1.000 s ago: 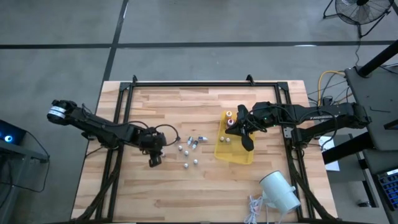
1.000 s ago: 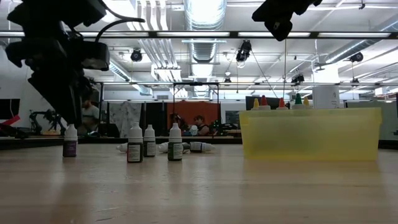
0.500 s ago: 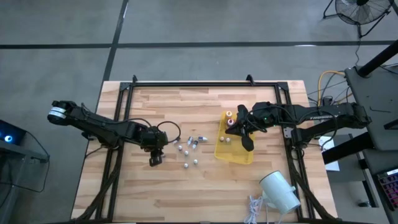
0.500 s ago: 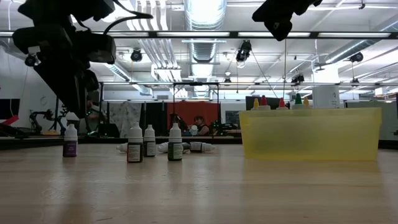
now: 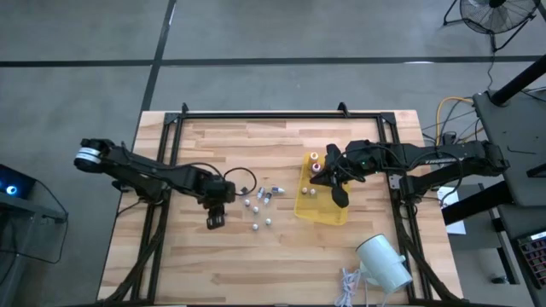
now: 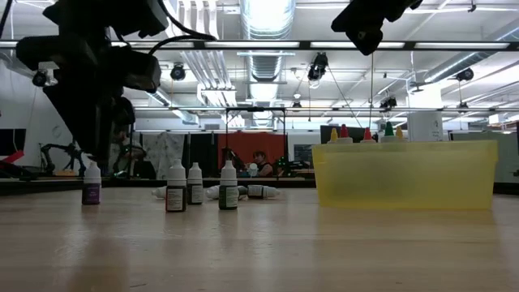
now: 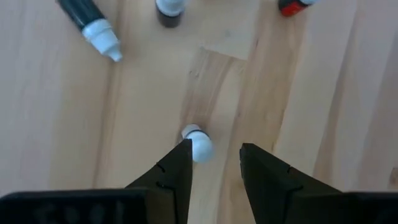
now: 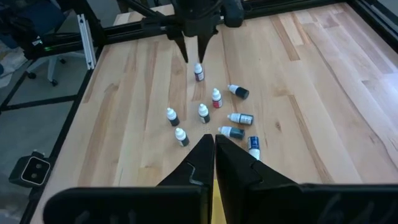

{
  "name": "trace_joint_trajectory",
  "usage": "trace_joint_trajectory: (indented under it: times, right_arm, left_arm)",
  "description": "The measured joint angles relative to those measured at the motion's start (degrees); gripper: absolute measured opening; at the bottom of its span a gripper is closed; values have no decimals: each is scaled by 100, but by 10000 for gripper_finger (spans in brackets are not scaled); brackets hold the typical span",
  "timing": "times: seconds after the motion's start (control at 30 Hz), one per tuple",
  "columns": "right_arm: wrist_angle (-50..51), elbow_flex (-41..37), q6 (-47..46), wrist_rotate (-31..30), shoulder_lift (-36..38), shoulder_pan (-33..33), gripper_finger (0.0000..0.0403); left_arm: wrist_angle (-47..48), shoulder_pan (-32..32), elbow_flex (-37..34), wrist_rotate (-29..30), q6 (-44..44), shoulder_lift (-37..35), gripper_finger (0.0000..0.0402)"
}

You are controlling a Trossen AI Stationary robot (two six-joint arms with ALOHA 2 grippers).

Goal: Pick & Place food coloring
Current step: Put the small violet food coloring bottle into the yellow bin

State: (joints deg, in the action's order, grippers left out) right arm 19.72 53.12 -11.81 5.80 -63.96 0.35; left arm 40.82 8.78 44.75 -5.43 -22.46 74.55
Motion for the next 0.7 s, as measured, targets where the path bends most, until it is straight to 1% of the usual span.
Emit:
trace_joint_trajectory:
  times: [0.7]
  right_arm:
    - [147, 0, -7, 2, 4, 1, 9]
  left_arm:
    - [78, -24, 35, 22, 86, 573, 107]
